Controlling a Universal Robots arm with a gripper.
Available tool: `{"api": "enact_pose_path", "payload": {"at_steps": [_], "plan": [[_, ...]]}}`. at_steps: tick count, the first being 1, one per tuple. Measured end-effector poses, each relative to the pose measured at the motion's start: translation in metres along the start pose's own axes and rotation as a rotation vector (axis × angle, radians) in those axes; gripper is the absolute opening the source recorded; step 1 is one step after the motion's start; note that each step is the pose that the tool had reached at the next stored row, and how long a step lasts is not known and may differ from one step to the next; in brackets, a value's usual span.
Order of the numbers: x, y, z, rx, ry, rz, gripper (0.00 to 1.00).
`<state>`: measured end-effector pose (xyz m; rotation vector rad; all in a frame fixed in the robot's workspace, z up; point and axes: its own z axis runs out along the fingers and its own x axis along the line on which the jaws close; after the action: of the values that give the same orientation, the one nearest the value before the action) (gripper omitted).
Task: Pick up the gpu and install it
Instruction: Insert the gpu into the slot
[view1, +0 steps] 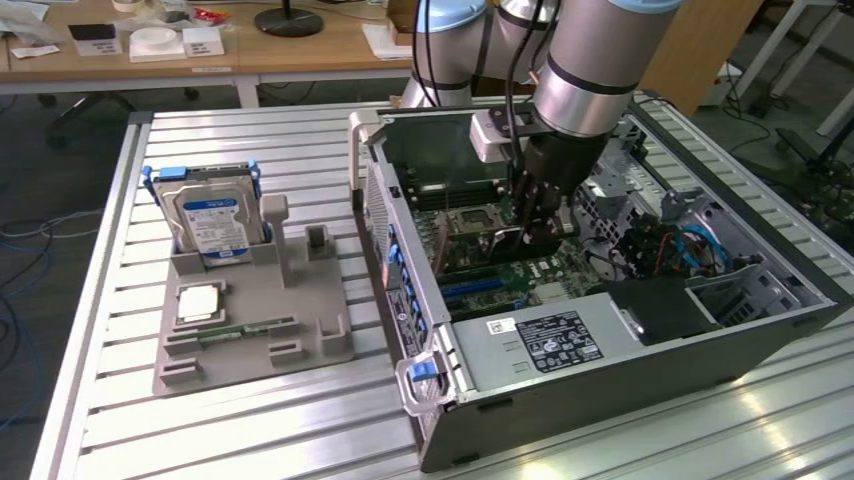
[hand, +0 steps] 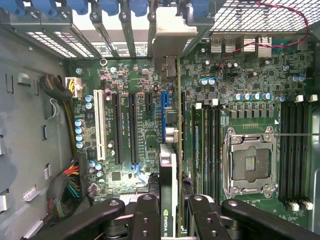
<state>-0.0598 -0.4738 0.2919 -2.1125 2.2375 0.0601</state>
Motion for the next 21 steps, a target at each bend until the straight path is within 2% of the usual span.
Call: {"api": "enact_pose_path", "payload": {"at_steps": [16,18,21], "plan": [[0.0007,0.0037,0.0029,0.0001,-0.0001,-0.002,0.27],[0.0006,0.0027,0.0032,-0.0028,0.0005,-0.002,0.27],[0.0005,0.0005,0.003,-0.0137,0.0049,-0.001,0.27]]}}
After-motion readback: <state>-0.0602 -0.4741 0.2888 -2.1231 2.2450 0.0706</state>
